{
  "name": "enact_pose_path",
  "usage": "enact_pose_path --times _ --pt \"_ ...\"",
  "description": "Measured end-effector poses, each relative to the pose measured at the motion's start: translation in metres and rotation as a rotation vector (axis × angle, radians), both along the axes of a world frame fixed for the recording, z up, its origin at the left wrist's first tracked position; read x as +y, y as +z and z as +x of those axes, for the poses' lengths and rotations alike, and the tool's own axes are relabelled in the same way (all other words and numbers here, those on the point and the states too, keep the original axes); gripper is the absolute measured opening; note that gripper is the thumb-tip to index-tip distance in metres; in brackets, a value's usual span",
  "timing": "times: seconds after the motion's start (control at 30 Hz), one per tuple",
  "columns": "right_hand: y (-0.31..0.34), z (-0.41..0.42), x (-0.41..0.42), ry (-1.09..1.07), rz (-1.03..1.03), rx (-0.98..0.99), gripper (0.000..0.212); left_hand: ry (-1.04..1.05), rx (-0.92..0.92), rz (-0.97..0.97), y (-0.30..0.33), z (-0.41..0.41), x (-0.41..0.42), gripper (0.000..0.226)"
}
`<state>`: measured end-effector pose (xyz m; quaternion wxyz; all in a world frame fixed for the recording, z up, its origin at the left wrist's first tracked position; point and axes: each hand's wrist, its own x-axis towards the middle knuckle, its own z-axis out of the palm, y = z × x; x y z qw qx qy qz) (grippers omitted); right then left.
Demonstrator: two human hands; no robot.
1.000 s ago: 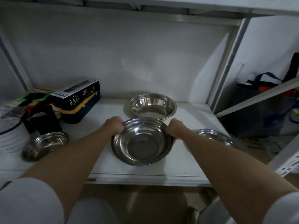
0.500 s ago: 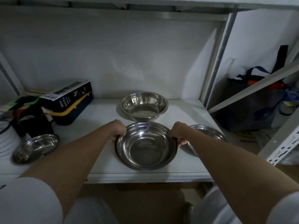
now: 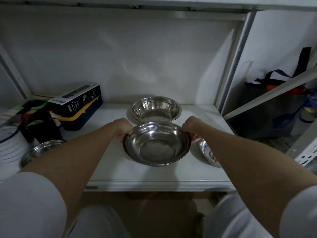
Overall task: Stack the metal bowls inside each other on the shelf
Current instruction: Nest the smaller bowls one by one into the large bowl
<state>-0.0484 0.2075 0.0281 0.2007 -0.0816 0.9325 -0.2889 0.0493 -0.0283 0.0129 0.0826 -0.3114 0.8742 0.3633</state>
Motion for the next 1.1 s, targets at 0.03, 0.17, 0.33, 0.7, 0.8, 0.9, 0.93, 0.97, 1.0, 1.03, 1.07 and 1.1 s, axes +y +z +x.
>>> enact_pose_path --times 0.03,0.17,0.33,0.7,0.8,0.9,0.93,0.97,1.0,1.03,1.07,1.1 --pt "0.006 -0.002 -0.002 -0.007 -0.036 0.023 0.014 0.012 0.013 -0.006 0.006 0.001 -0.001 0.015" --pt "0.029 -0.007 -0.011 -0.038 -0.141 0.111 0.018 0.052 0.071 0.021 0.032 -0.001 -0.006 0.025" --pt "0.042 -0.025 -0.022 -0.111 -0.259 0.202 0.018 0.099 0.235 0.023 0.052 -0.022 -0.015 0.028" --pt "0.025 -0.086 -0.056 -0.325 -0.622 0.03 0.018 0.29 0.354 -0.081 0.026 -0.099 -0.043 0.034" --pt "0.01 -0.105 -0.069 -0.345 -0.624 0.031 0.02 0.31 0.338 -0.186 0.009 -0.117 -0.043 0.042" --pt "-0.006 -0.116 -0.074 -0.343 -0.586 0.09 0.021 0.281 0.322 -0.154 -0.008 -0.131 -0.045 0.037" --pt "-0.015 -0.119 -0.075 -0.335 -0.565 0.11 0.024 0.266 0.309 -0.151 -0.013 -0.133 -0.044 0.034" --pt "-0.021 -0.12 -0.074 -0.316 -0.542 0.121 0.027 0.262 0.283 -0.161 -0.016 -0.135 -0.041 0.032" --pt "-0.027 -0.12 -0.075 -0.297 -0.525 0.121 0.028 0.268 0.264 -0.183 -0.02 -0.136 -0.04 0.033" --pt "-0.031 -0.119 -0.075 -0.279 -0.508 0.113 0.029 0.282 0.244 -0.18 -0.023 -0.137 -0.038 0.034" --pt "-0.036 -0.121 -0.076 -0.266 -0.491 0.103 0.034 0.29 0.229 -0.187 -0.026 -0.138 -0.037 0.036" --pt "-0.04 -0.121 -0.077 -0.257 -0.473 0.1 0.039 0.29 0.204 -0.206 -0.028 -0.14 -0.037 0.037"
